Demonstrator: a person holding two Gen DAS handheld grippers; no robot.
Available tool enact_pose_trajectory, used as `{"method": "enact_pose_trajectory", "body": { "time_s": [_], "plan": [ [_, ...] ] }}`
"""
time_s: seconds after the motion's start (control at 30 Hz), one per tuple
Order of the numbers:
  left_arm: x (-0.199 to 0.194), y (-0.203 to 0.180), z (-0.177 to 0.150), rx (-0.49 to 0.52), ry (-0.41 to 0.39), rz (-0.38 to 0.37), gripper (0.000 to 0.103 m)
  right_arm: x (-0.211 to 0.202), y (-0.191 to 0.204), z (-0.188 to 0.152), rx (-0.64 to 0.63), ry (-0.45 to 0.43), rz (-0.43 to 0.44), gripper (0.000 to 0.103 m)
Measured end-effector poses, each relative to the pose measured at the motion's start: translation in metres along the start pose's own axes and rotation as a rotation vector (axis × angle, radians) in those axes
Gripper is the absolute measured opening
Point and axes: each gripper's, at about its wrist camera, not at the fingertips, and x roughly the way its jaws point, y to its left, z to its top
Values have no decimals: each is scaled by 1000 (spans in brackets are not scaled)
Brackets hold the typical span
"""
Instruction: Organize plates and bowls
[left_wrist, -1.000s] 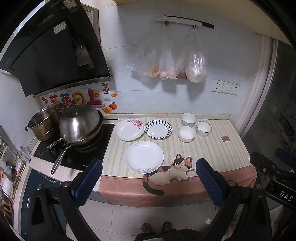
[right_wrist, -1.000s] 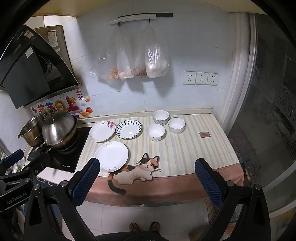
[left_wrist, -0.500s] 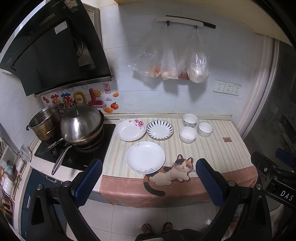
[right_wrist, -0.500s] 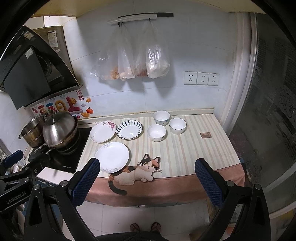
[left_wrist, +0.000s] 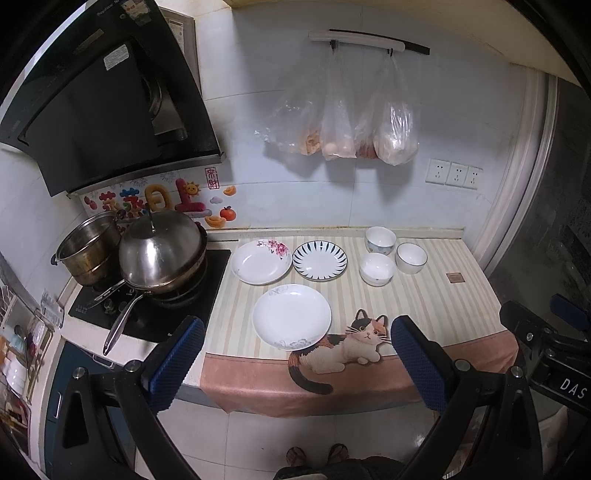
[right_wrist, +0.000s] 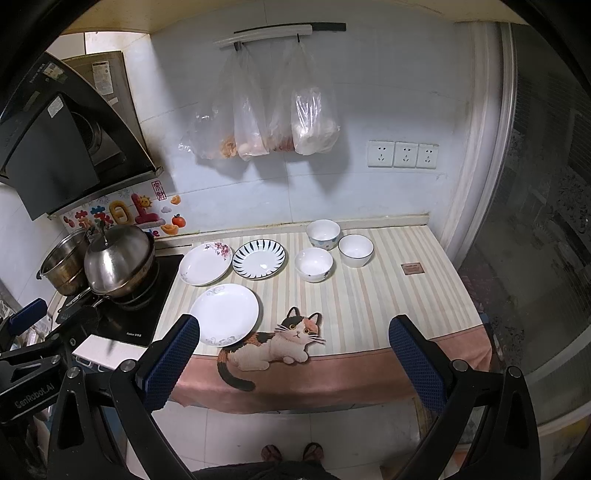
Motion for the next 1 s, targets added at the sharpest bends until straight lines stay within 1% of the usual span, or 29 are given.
{"method": "enact_pose_trajectory", "body": {
  "time_s": [0.2,0.3,0.4,0.43,0.5,0.53,0.57,0.63,0.67,0.7,0.73,0.77,0.83,0.9,0.93,1.0],
  "plan": [
    [16,4,5,-2,14,2,103,6,4,3,1,8,-1,103],
    [30,8,5,-1,7,24,103,16,7,7,11,17,1,103],
    [57,15,5,-2,16,60,103,37,8,9,43,3,39,103],
    [70,20,5,-9,23,70,103,46,7,8,49,-12,59,103],
    [98,32,3,-17,45,97,103,68,9,8,50,-29,71,103],
    [121,41,2,-20,63,112,103,83,10,6,48,-26,75,103],
    [134,46,0,-24,76,120,103,103,12,5,52,-3,82,103],
    [176,62,-4,-35,122,122,103,145,14,2,84,59,118,103],
    [206,73,-7,-46,168,122,103,171,16,-2,108,98,146,103],
    [221,78,-9,-51,196,112,103,197,19,-5,123,137,167,103],
    [251,89,-13,-68,237,107,103,229,23,-10,135,189,185,103],
    [270,96,-16,-78,262,104,103,259,25,-14,143,235,197,103],
    [317,112,-23,-103,316,95,103,308,30,-26,150,297,214,103],
    [364,124,-29,-111,368,81,103,368,40,-38,154,366,244,103],
    [377,126,-31,-109,388,83,102,390,43,-43,151,377,253,103],
    [413,132,-35,-110,436,35,102,439,56,-55,120,401,271,103]
  ]
}}
